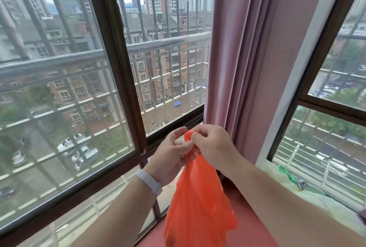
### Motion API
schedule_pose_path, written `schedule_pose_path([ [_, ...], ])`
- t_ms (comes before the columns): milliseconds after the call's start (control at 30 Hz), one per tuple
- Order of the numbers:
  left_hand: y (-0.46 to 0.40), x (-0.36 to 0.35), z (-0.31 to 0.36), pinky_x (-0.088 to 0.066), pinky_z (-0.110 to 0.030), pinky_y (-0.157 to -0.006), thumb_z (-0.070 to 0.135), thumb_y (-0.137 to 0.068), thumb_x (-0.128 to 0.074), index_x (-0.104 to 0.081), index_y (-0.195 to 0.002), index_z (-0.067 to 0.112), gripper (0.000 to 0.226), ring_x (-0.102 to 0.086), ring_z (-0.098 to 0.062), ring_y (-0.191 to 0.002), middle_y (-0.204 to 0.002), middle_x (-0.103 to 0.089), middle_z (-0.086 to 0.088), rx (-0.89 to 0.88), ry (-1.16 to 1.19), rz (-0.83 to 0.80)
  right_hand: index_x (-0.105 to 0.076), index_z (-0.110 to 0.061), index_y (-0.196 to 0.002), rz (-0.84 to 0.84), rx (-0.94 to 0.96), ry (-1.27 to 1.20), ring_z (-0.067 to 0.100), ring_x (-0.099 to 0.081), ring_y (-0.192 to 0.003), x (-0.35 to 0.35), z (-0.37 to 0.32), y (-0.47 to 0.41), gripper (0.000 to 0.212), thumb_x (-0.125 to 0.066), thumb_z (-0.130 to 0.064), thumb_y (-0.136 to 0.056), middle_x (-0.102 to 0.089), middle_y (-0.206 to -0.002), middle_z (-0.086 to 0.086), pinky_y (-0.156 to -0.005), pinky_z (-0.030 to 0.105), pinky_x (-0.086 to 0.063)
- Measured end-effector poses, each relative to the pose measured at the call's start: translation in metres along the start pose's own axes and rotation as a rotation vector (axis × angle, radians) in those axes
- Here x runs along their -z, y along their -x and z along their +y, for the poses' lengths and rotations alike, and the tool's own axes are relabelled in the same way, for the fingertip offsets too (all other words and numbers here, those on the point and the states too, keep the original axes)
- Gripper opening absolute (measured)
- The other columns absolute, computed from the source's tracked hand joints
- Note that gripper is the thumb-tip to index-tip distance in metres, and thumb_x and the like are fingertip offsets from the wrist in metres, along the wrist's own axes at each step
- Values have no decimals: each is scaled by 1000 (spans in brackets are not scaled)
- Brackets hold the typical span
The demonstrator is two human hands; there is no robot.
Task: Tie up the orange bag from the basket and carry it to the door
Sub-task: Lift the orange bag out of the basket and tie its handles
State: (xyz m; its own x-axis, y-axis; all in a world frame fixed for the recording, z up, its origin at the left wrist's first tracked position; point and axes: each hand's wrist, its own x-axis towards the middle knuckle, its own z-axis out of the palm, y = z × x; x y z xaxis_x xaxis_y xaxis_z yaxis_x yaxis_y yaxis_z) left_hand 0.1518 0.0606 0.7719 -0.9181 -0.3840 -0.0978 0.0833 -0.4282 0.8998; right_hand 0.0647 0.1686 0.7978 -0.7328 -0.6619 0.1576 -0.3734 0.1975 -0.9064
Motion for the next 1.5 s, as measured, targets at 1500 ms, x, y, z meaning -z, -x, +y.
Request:
schedule_pose_path([
  [1500,-43,32,24,-54,-42,-78,5,-90,-59,-61,-83,6,8,-65,-24,-68,-71,-70,-10,-142,-254,158,-70,-6,-73,-175,125,-177,12,-57,-59,-17,32,-22,19,-63,-1,-90,-60,-69,10,-60,27,-51],
])
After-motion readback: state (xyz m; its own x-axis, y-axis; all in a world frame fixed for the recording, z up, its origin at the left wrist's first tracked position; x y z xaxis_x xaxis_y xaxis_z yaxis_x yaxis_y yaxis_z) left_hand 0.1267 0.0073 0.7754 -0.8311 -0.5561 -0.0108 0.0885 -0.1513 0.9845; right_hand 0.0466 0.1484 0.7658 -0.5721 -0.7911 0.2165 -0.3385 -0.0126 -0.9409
